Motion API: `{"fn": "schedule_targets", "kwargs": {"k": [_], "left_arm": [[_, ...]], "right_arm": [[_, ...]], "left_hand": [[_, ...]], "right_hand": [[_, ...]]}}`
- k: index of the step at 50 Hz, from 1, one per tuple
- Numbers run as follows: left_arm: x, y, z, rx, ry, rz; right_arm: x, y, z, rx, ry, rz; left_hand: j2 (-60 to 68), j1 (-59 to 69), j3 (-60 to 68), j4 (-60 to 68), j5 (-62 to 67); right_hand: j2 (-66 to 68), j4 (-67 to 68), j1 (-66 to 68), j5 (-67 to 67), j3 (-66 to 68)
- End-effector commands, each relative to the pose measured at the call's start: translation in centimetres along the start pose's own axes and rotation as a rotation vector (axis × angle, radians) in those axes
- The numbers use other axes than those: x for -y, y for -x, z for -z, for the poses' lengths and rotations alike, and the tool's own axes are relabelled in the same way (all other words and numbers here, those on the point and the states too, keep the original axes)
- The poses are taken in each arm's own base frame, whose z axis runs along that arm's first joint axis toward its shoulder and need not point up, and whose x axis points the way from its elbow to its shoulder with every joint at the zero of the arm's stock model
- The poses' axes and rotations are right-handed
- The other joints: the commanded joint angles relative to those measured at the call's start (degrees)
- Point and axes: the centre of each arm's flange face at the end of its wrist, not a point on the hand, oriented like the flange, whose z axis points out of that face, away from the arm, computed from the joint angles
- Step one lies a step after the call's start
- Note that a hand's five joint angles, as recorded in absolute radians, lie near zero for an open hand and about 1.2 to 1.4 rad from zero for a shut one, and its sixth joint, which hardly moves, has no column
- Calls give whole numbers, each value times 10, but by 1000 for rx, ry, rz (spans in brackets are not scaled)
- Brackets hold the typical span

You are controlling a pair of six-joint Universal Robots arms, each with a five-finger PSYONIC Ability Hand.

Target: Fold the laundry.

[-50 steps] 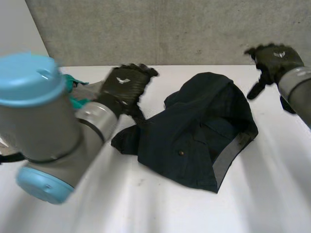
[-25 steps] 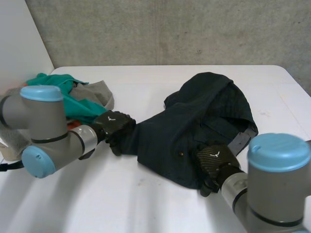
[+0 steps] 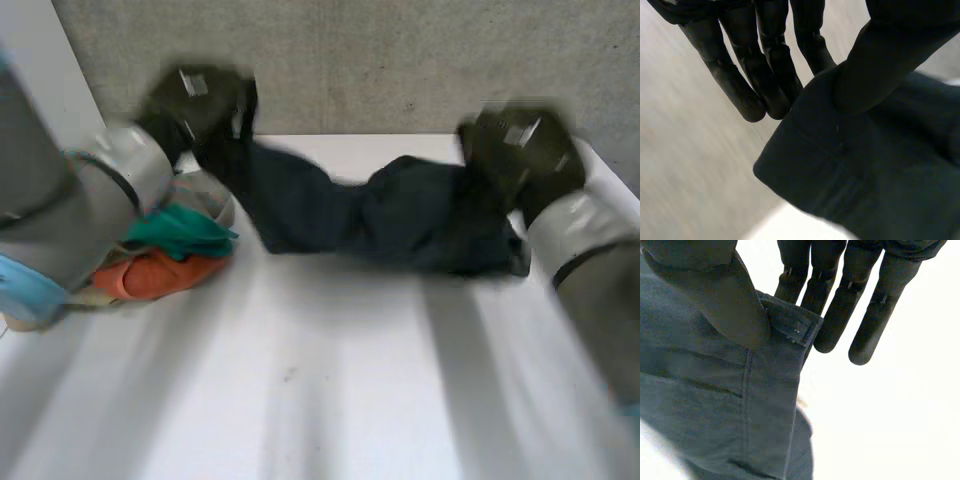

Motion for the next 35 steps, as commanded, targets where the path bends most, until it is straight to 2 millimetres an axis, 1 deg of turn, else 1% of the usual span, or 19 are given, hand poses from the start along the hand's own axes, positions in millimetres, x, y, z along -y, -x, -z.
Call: {"fn": "schedule_targets", "kwargs": {"k": [1,4,7,10,11,14,15,18,20,21,22,24,25,28,29,32,33,34,35], "left_arm": [[119,24,40,82,-345,80],[150,35,50,118,-435,96],[167,44,51,153,-487,93],[167,49,42,167,-490,92],[164,50,33,171,-482,94],[152,54,14,179,-453,94],[141,54,0,174,-429,96],[117,54,-22,170,-379,95],[87,51,-45,155,-318,97],[64,47,-59,141,-271,96],[52,45,-66,136,-248,92],[27,42,-79,128,-204,89],[0,37,-91,114,-165,93],[-33,29,-107,94,-133,98],[-53,24,-117,87,-133,94],[-83,20,-137,98,-168,84],[-93,21,-144,108,-186,79],[-97,23,-147,113,-189,76],[-98,25,-150,121,-197,76]], "right_arm": [[90,-59,7,-91,-124,-83],[119,-83,8,-136,-195,-122],[134,-97,7,-172,-244,-147],[144,-109,0,-199,-288,-182],[145,-110,-4,-198,-295,-200],[138,-107,-16,-188,-277,-220],[130,-102,-24,-174,-252,-227],[112,-93,-40,-154,-200,-235],[90,-86,-58,-151,-146,-242],[81,-83,-64,-151,-126,-245],[64,-77,-76,-153,-91,-244],[45,-72,-89,-162,-65,-245],[26,-69,-103,-179,-53,-244],[-4,-63,-123,-209,-35,-240],[-22,-57,-134,-223,-29,-232],[-55,-50,-157,-261,-52,-215],[-66,-46,-169,-273,-103,-206],[-68,-44,-174,-275,-129,-201],[-71,-42,-179,-277,-157,-191]], "left_hand": [[118,131,123,118,132],[118,131,123,118,132],[118,131,123,118,132],[118,131,123,118,132],[118,131,123,118,132],[118,131,123,118,132],[118,131,123,118,132],[118,131,123,118,132],[118,131,123,118,132],[118,131,123,118,132],[118,131,123,118,132],[118,131,123,118,132],[118,131,123,118,132],[118,131,123,118,132],[118,131,123,118,132],[118,131,123,118,132],[-22,-9,-17,-22,-7],[-160,-146,-155,-160,-145],[-344,-331,-339,-345,-330]], "right_hand": [[129,119,171,140,122],[129,119,171,140,122],[129,119,171,140,122],[129,119,171,140,122],[129,119,171,140,122],[129,119,171,140,122],[129,119,171,140,122],[129,119,171,140,122],[129,119,171,140,122],[129,119,171,140,122],[129,119,171,140,122],[129,119,171,140,122],[129,119,171,140,122],[129,119,171,140,122],[129,119,171,140,122],[129,119,171,140,122],[-226,-236,-184,-214,-233],[-458,-468,-416,-446,-465],[-571,-581,-529,-560,-578]]}}
